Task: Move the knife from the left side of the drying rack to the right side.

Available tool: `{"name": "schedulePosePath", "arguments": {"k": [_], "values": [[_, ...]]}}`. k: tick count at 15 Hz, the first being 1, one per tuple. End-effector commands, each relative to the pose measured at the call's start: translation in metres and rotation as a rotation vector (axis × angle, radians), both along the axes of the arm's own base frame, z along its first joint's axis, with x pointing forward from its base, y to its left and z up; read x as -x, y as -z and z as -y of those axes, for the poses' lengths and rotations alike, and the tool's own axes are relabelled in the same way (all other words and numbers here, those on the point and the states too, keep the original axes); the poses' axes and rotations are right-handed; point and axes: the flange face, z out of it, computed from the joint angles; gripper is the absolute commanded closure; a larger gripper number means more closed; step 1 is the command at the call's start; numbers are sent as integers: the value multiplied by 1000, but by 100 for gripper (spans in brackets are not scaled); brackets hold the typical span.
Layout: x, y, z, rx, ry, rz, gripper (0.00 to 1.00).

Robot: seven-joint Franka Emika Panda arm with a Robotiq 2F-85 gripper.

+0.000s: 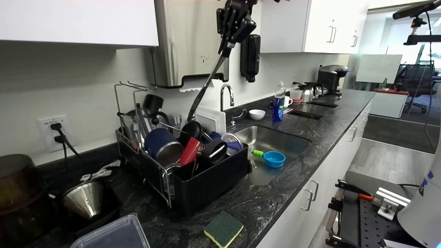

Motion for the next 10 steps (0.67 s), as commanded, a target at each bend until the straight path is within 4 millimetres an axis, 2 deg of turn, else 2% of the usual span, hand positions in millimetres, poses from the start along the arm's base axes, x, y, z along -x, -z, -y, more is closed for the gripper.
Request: {"name": "schedulePosePath", "arguments": {"k": [1, 2, 10], "values": [[2, 3, 4, -2, 10, -7, 97], [4, 5, 6, -2, 13, -10, 88], [4, 4, 4, -2, 9, -9, 88]]}}
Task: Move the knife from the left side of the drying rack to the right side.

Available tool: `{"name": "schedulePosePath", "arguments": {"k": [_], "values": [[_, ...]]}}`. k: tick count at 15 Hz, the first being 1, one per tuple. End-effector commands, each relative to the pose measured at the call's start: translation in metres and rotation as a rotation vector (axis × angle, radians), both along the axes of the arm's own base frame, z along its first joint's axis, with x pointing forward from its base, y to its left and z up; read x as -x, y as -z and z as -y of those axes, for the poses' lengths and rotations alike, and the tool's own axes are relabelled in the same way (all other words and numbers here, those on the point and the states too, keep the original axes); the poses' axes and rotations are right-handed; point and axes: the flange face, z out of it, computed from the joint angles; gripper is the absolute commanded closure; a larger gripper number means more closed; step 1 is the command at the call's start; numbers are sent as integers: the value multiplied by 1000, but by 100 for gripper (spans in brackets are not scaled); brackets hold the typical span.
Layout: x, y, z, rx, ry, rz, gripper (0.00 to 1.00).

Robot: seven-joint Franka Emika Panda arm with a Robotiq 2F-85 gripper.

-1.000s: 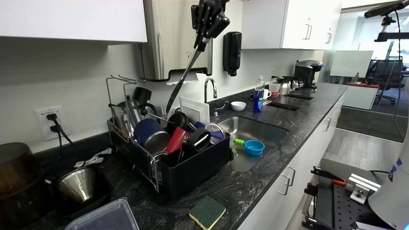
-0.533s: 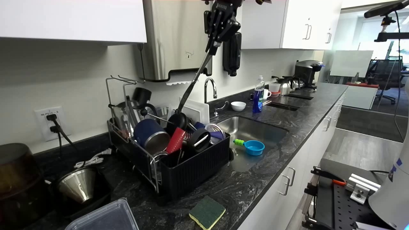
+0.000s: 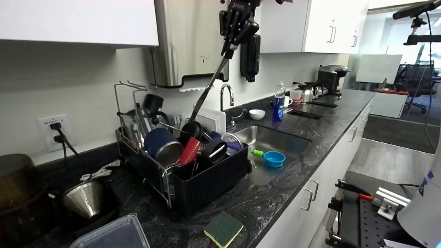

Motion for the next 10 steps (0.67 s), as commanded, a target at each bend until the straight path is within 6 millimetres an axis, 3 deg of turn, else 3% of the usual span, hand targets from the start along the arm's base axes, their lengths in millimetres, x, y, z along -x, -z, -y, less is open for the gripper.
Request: {"name": "schedulePosePath", "arguments": {"k": [1, 5, 6, 10], "values": [[0, -1, 0, 0, 0, -1, 88], [0, -1, 0, 0, 0, -1, 88], [0, -1, 0, 0, 0, -1, 97], [0, -8, 5, 12, 184, -10, 97]]}}
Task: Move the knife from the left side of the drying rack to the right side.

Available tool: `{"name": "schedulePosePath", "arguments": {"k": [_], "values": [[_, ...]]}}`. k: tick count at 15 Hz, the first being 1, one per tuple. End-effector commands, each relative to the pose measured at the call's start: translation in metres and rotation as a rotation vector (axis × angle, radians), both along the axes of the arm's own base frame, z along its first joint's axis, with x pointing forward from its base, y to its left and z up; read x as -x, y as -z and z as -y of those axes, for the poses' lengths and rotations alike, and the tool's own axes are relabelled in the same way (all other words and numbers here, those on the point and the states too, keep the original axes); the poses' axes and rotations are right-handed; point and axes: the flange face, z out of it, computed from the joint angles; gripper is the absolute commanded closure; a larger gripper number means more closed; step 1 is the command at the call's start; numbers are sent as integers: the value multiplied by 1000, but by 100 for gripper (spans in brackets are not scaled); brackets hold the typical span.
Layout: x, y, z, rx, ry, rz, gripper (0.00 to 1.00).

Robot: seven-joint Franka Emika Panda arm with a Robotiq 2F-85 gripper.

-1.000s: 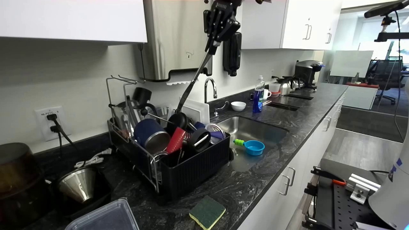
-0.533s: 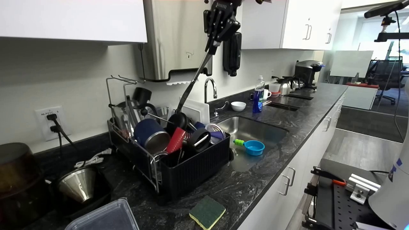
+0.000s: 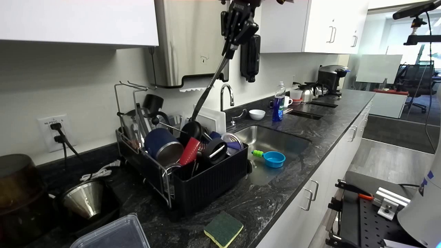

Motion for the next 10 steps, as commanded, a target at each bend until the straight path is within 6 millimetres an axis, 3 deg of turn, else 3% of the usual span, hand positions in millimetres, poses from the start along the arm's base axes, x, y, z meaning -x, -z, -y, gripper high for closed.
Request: {"name": "schedulePosePath", "arguments": {"k": [1, 5, 10], "values": [[2, -12, 3, 21, 168, -17, 97], [10, -30, -6, 51, 317, -45, 97], [18, -36, -17, 92, 442, -124, 97]]}}
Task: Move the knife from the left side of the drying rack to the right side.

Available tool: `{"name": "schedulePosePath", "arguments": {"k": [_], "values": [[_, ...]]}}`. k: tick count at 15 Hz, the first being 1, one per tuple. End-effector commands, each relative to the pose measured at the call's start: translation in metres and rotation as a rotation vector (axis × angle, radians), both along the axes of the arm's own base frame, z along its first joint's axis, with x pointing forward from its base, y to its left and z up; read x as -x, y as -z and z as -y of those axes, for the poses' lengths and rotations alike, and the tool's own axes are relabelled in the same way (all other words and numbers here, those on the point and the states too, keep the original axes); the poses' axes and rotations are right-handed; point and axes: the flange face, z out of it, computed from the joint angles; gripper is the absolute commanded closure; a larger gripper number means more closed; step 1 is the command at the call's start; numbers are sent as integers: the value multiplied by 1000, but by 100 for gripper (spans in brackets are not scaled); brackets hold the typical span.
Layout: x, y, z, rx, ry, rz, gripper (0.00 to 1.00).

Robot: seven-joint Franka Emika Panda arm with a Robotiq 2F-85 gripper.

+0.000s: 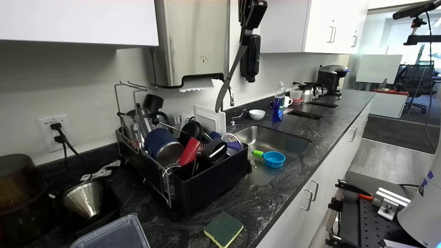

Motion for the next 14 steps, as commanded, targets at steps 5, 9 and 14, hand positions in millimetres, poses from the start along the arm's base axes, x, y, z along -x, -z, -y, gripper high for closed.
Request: {"name": "schedulePosePath", "arguments": {"k": [5, 9, 14], "values": [[-8, 7, 9, 18, 169, -129, 97], [-10, 18, 16, 24, 209, -177, 97], [-10, 24, 14, 21, 221, -221, 97]]}}
